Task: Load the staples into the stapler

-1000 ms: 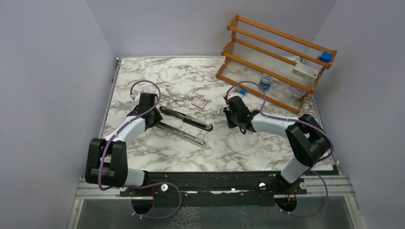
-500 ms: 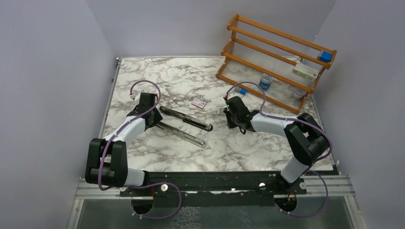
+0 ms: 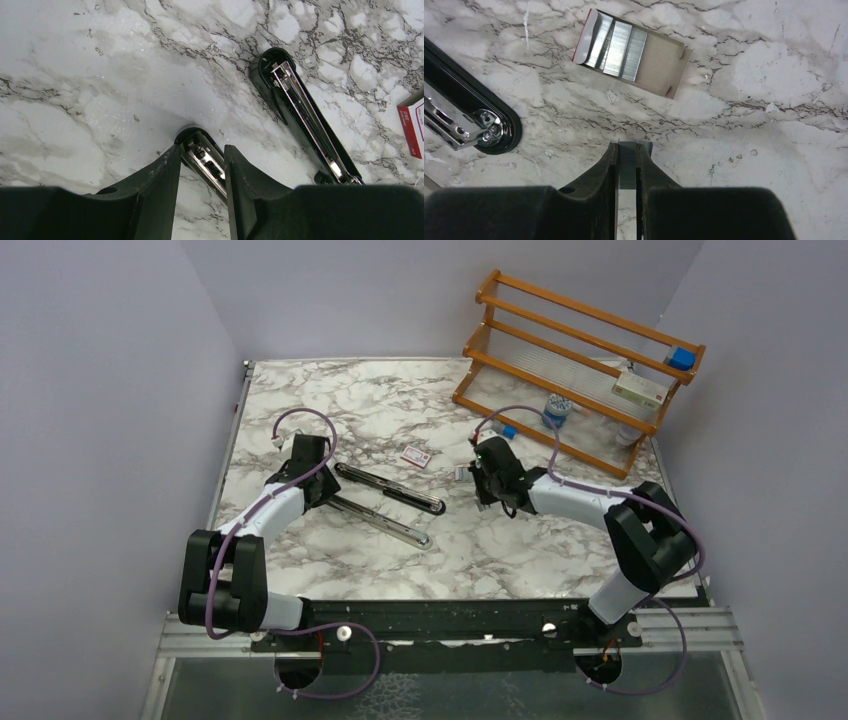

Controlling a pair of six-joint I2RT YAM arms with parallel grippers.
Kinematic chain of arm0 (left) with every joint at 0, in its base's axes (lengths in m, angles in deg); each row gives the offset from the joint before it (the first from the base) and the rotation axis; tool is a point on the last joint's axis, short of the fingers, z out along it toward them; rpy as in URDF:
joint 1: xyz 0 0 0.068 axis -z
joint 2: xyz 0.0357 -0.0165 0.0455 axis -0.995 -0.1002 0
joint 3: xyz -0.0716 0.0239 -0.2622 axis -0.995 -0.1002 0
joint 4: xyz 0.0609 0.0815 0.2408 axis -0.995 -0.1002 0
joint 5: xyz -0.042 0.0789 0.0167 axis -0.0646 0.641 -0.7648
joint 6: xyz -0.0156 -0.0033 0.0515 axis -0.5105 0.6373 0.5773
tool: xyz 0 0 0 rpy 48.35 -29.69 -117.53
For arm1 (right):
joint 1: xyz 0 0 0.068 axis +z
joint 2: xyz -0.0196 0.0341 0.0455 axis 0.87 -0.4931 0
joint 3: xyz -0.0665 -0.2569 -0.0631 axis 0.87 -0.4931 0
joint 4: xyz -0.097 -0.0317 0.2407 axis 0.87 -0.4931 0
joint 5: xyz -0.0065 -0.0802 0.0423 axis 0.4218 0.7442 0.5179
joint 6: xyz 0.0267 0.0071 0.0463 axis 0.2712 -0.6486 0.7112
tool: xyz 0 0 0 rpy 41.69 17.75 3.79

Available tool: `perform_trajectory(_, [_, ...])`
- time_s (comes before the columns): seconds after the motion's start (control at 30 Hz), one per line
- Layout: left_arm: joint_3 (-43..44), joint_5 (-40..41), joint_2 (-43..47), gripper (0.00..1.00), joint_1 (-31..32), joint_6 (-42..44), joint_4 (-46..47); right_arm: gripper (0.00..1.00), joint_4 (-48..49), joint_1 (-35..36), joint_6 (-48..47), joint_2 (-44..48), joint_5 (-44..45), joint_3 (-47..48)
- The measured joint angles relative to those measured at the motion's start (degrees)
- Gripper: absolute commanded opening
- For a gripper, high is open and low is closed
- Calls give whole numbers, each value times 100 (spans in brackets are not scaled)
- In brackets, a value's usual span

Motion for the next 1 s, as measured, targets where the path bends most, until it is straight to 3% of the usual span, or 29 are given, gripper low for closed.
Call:
perform_trajectory(0.37, [0, -11, -2, 40, 0, 17, 0, 13, -186, 13, -50, 490, -498, 57])
perform_trajectory(0.57, [0, -11, -22, 40, 0, 22, 7, 13, -142, 356, -149, 640, -922, -109])
perform_trajectory(1.0, [4, -11, -33, 40, 0, 44, 28, 19, 149, 881, -634, 31, -1154, -234])
